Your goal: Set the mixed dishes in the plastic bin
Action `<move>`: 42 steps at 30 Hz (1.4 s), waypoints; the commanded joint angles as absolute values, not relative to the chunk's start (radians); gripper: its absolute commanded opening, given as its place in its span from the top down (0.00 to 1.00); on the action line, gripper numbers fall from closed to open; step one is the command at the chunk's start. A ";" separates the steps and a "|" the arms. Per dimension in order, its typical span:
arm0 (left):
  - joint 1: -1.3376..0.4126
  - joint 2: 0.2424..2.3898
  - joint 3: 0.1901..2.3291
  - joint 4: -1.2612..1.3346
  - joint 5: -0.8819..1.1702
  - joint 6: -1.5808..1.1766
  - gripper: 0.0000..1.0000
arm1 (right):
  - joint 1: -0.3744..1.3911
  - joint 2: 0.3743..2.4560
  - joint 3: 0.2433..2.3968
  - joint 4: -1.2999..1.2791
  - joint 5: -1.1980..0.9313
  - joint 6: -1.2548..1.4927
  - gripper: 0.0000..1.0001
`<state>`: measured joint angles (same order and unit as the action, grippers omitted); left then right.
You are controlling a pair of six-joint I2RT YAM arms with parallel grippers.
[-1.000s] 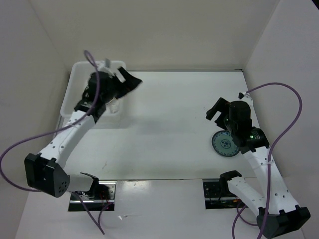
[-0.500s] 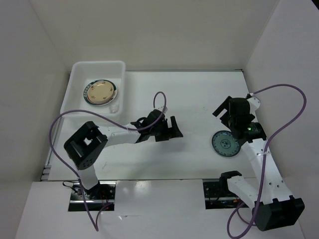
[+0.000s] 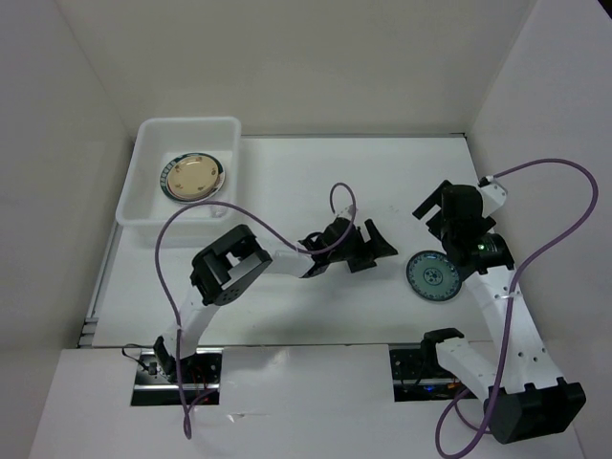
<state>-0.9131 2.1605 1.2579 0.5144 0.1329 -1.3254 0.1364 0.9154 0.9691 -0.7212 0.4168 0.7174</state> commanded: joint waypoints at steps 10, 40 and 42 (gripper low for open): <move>-1.005 2.396 1.489 0.543 0.130 -1.439 0.48 | 0.129 0.904 1.088 -0.742 0.551 0.730 0.00; -0.585 1.823 1.459 0.186 -0.150 -1.273 1.00 | 0.129 0.798 1.109 -0.723 0.646 0.749 0.00; -0.494 1.758 1.468 0.138 -0.192 -1.250 1.00 | 0.129 0.787 1.089 -0.713 0.637 0.749 0.00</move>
<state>-0.5365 1.9205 1.4105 0.1654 -0.0914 -1.3342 0.1349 0.8043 1.0882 -0.7330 0.5983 0.7395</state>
